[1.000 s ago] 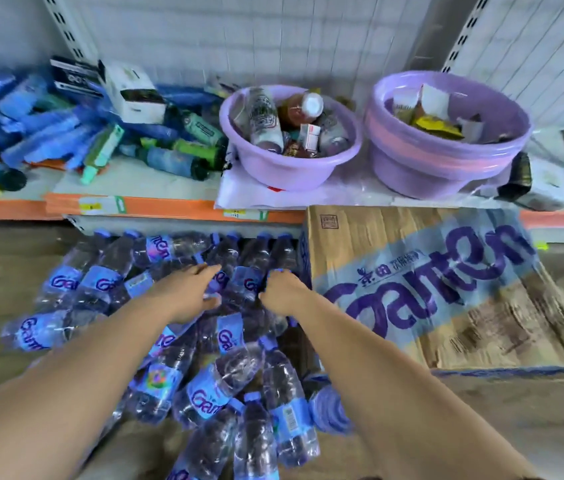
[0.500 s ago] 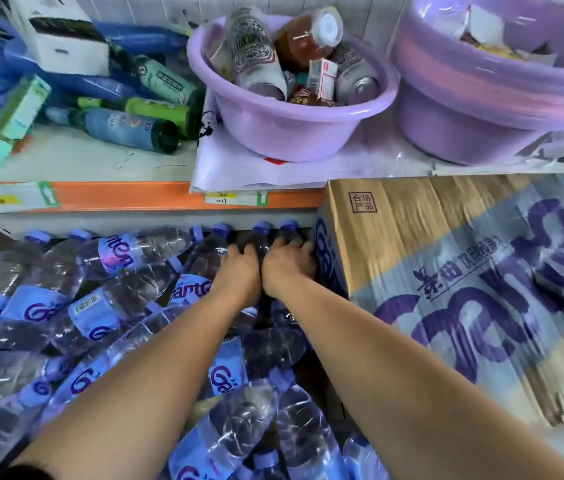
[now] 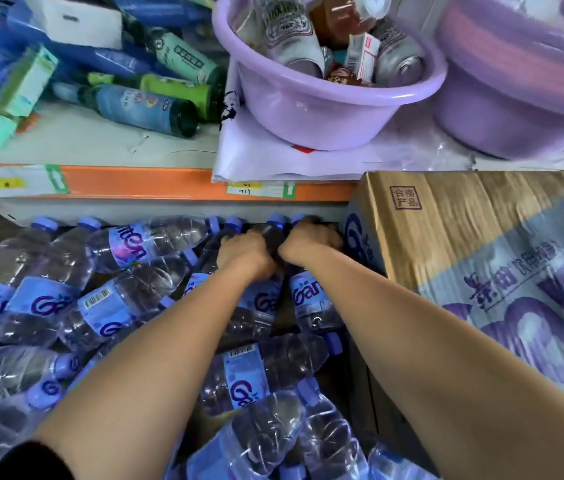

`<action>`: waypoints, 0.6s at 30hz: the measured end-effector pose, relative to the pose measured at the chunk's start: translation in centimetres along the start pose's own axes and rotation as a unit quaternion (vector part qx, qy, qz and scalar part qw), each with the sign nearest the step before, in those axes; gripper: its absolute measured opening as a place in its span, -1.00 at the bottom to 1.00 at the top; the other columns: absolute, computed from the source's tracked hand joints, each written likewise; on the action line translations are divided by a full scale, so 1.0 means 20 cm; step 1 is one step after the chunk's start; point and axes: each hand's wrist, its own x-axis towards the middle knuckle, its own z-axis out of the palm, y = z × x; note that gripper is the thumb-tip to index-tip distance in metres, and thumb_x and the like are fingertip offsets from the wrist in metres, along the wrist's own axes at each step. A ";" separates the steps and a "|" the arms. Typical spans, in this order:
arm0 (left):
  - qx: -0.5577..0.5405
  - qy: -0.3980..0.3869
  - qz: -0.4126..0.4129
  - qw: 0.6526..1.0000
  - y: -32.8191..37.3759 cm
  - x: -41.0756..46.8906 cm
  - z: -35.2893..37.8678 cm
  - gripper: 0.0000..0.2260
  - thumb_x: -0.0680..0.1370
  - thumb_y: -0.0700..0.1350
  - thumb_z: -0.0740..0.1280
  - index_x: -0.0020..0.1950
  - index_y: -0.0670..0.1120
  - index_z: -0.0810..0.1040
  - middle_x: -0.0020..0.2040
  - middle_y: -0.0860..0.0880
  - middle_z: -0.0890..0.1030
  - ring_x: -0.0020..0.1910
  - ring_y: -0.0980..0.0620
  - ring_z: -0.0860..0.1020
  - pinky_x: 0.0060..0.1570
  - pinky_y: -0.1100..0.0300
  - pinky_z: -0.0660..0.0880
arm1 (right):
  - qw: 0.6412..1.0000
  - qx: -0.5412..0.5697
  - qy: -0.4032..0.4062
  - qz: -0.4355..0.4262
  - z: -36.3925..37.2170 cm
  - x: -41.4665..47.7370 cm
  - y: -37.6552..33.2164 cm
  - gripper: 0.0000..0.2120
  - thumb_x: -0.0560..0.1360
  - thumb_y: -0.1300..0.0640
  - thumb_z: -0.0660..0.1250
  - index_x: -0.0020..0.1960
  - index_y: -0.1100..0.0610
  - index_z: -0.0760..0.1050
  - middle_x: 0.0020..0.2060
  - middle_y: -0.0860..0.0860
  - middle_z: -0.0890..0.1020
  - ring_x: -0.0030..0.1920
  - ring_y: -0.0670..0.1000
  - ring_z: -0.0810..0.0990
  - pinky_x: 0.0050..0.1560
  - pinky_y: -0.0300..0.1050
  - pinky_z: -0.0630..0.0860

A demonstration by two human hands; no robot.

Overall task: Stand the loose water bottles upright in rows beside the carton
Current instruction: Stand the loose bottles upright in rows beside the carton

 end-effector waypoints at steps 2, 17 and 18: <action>-0.034 0.001 0.020 0.999 -0.03 -0.04 -0.03 -0.51 0.33 0.08 0.47 0.16 -0.12 0.50 0.11 -0.11 0.61 0.13 -0.16 0.57 -0.08 0.12 0.44 | 0.999 0.035 -0.016 -0.026 -0.03 -0.01 0.02 -0.47 0.47 -0.01 0.29 0.37 0.19 0.38 0.30 0.15 0.49 0.30 0.16 0.48 0.15 -0.11 0.46; -0.288 -0.020 0.070 0.955 -0.22 -0.35 -0.22 -0.55 0.26 0.03 0.51 0.10 -0.06 0.60 0.08 -0.08 0.65 0.11 -0.08 0.59 0.19 0.03 0.51 | 0.970 0.128 -0.013 -0.204 -0.18 -0.38 0.13 -0.49 0.31 0.04 0.52 0.18 0.12 0.44 0.11 0.08 0.54 0.02 0.12 0.56 -0.18 -0.14 0.49; -0.272 -0.001 0.066 0.960 -0.20 -0.37 -0.22 -0.63 0.36 0.11 0.44 0.11 -0.02 0.60 0.08 -0.07 0.63 0.09 -0.06 0.57 0.12 0.10 0.50 | 0.968 0.129 -0.004 -0.215 -0.18 -0.40 0.14 -0.60 0.35 -0.03 0.49 0.08 0.10 0.45 -0.02 0.04 0.53 -0.05 0.09 0.53 -0.28 -0.15 0.41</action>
